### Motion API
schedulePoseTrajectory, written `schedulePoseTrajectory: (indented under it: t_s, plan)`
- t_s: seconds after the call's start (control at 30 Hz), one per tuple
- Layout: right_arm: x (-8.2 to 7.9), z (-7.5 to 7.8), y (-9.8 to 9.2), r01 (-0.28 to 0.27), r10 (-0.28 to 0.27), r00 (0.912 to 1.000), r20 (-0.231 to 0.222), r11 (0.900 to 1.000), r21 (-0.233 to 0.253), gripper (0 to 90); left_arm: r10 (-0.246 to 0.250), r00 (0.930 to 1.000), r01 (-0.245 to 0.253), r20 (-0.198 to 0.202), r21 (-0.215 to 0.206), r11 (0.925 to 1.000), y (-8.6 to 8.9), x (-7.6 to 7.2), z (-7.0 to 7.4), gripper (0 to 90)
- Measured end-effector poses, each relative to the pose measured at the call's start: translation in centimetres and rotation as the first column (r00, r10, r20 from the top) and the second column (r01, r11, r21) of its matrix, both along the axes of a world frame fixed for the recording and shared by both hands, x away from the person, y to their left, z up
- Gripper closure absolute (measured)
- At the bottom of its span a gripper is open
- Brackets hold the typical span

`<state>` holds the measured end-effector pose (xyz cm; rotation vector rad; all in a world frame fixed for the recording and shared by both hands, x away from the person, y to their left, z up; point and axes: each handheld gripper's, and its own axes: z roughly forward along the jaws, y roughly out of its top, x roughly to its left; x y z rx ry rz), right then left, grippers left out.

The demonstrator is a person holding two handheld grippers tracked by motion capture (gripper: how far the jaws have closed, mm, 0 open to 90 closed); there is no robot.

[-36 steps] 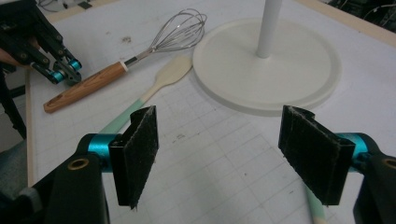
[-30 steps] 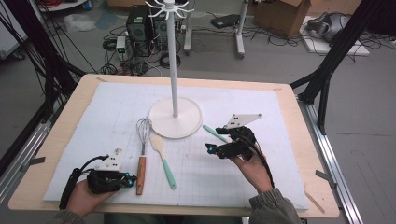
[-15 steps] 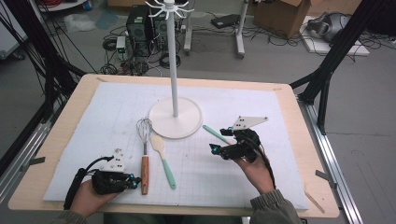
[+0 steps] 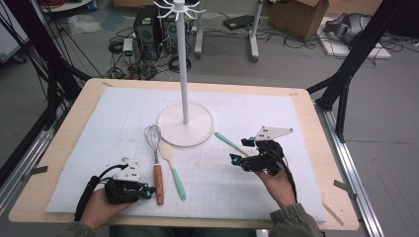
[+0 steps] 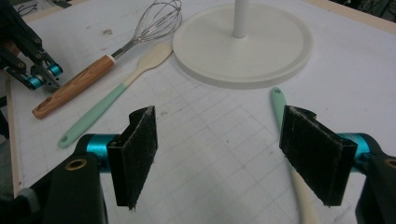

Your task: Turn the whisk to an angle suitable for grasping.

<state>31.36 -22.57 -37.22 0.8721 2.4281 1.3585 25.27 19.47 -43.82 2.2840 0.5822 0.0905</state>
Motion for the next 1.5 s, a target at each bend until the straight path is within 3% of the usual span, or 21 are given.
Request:
schedulePoseTrajectory:
  t_s: [0.47, 0.9, 1.13, 1.5]
  plan:
    - [-0.2, -0.5, -1.1, 0.039, -0.039, 0.9992, 0.004, 0.999, 0.003, 26.8, -0.034, 0.9993, 0.034, 0.014, 0.022, 0.9992, -1.7, 0.5, 0.1, 89.3]
    - [-0.1, -0.6, -1.3, 0.047, -0.047, 0.9989, 0.009, 0.999, 0.007, 26.8, -0.049, 0.9987, 0.049, 0.014, 0.016, 0.9987, -2.9, 0.8, 0.1, 88.4]
    - [-0.2, -0.6, -1.4, 0.052, -0.052, 0.9986, 0.005, 0.999, 0.010, 26.9, -0.085, 0.9964, 0.085, 0.008, 0.013, 0.9963, -3.4, 0.6, 0.1, 88.5]
    - [-0.1, -0.6, -1.5, 0.059, -0.059, 0.9982, 0.010, 0.998, 0.014, 26.8, -0.099, 0.9947, 0.099, 0.028, 0.005, 0.9950, -4.1, 0.3, 0.3, 88.5]
